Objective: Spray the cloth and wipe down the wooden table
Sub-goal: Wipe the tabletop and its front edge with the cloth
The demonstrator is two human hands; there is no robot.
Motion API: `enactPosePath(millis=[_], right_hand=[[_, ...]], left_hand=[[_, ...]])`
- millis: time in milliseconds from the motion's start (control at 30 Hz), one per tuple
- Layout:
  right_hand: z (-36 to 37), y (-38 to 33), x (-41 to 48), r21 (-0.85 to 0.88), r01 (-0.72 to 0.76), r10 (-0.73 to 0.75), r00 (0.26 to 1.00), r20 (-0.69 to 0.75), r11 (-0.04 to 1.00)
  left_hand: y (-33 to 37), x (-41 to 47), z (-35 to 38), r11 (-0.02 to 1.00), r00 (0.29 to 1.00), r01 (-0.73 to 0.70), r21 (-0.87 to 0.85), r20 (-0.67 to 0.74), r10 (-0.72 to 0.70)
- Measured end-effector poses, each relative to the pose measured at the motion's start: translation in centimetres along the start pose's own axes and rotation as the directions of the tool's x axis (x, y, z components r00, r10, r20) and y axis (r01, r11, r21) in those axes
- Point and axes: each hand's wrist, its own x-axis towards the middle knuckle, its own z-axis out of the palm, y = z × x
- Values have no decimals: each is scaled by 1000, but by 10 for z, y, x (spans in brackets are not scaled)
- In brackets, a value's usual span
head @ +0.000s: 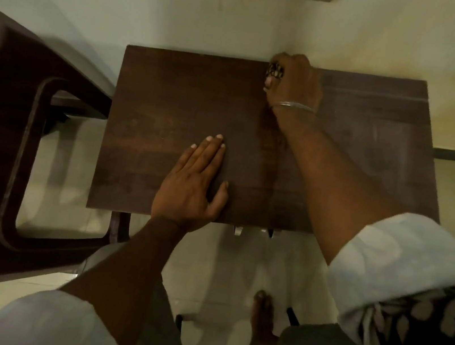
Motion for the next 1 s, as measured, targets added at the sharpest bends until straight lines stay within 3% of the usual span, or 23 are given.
enactPosePath(millis=[200,433,667,900,1000], right_hand=[[7,6,-85,19,40,-39,998,-47,999],[-2,12,-48,33,10,-9,1000,-25,999],[-11,21,-145,41,14,-13,999,-31,999],[-15,18,-111,67,14,-14,1000,-3,998],[-14,17,-143,67,-13,13,1000,-3,998]], left_hand=[[0,1,1,1000,1000,1,-2,9,-1],[-2,-1,7,1000,1000,-15,12,-24,15],[-1,1,5,1000,999,-20,17,-48,20],[1,-1,2,999,999,-25,22,-42,26],[1,0,1,1000,999,-19,13,-31,20]])
